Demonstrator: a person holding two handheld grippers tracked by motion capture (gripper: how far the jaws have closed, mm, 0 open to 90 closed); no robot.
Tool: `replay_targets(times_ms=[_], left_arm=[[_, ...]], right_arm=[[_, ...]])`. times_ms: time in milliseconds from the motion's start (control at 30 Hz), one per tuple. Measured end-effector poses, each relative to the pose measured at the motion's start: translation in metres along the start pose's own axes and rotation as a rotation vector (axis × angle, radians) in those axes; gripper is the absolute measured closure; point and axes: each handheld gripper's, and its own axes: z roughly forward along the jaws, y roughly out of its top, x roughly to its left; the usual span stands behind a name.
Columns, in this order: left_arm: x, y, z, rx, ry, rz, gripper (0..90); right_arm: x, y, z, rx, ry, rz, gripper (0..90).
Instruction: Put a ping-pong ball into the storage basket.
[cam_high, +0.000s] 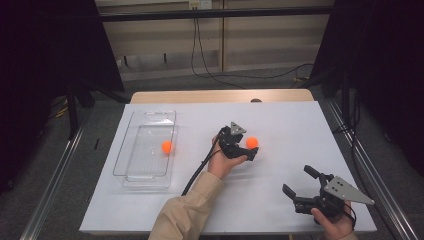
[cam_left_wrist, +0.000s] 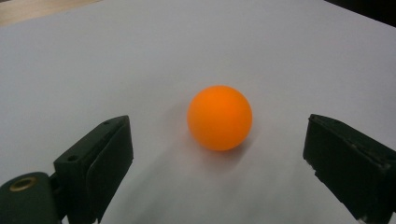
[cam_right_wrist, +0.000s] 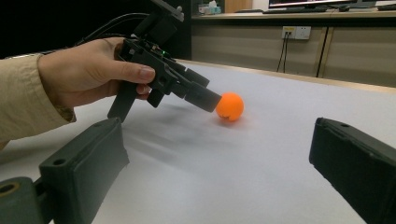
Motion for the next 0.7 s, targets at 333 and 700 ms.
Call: replay_targets(times_ms=[333,700], left_arm=[[0.0012,0.0015,0.004,0.0,0.007,-0.005,8.1],[-0.0006,0.0054,0.0084,-0.002,0.003,-0.003,8.2]], right_arm=[[0.0002,0.0001,0.0,0.0,0.001,-0.001,3.0],[0.0002,0.0001,0.0001,0.0,0.002,0.0,3.0]])
